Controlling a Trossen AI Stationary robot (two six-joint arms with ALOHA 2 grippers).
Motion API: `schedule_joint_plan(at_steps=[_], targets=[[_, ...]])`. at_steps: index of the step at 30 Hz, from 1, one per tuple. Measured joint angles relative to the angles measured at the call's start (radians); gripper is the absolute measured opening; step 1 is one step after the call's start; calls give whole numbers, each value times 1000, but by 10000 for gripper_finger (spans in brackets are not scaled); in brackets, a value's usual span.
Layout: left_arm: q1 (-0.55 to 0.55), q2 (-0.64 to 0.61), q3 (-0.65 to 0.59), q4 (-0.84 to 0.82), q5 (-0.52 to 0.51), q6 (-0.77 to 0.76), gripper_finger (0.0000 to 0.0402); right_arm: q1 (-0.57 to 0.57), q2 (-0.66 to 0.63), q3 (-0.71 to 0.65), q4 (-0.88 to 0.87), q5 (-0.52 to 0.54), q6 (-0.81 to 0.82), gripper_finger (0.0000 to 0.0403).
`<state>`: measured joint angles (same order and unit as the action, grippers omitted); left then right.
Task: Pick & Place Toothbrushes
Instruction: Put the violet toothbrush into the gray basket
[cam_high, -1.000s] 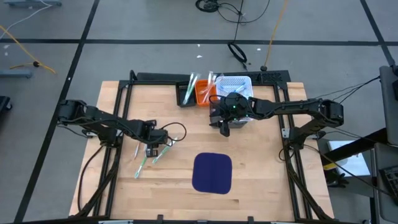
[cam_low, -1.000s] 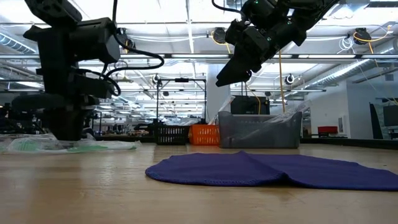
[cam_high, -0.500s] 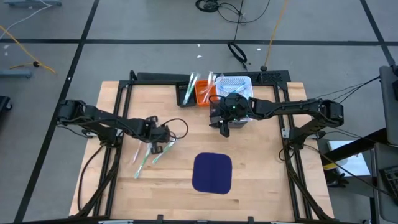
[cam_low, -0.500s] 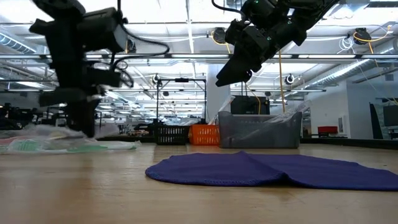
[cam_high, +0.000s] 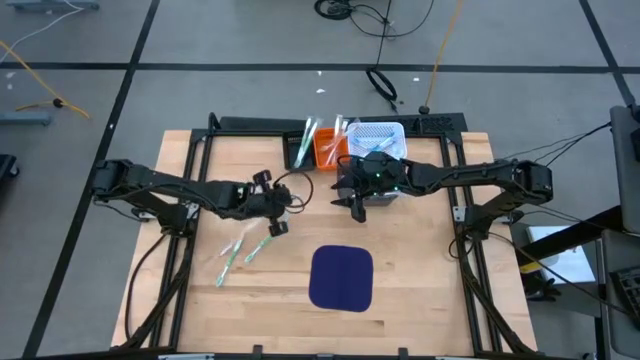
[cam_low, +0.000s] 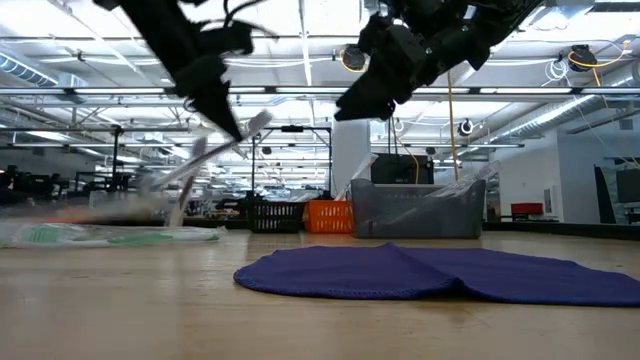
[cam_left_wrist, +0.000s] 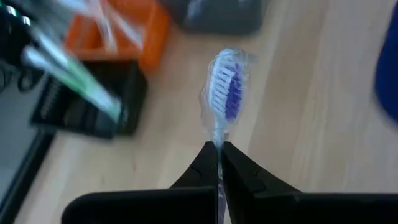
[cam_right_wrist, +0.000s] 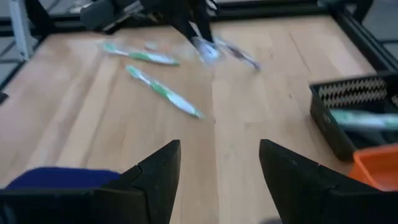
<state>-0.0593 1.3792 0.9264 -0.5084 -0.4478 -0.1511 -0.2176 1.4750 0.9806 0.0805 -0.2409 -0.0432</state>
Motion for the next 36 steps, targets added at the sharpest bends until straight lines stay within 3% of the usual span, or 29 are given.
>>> schedule_joint_plan(at_steps=[13, 27, 32, 36], targets=[[0, 0, 97, 264, -9, 167, 0, 19, 0, 0, 147, 1, 4, 210], [0, 6, 97, 462, 3, 225, 0, 24, 0, -99, 557, 2, 74, 208], [0, 9, 97, 493, 16, 229, 0, 29, 0, -100, 622, 2, 84, 178], [0, 9, 97, 503, 28, 225, 0, 31, 0, -100, 624, 2, 84, 120]])
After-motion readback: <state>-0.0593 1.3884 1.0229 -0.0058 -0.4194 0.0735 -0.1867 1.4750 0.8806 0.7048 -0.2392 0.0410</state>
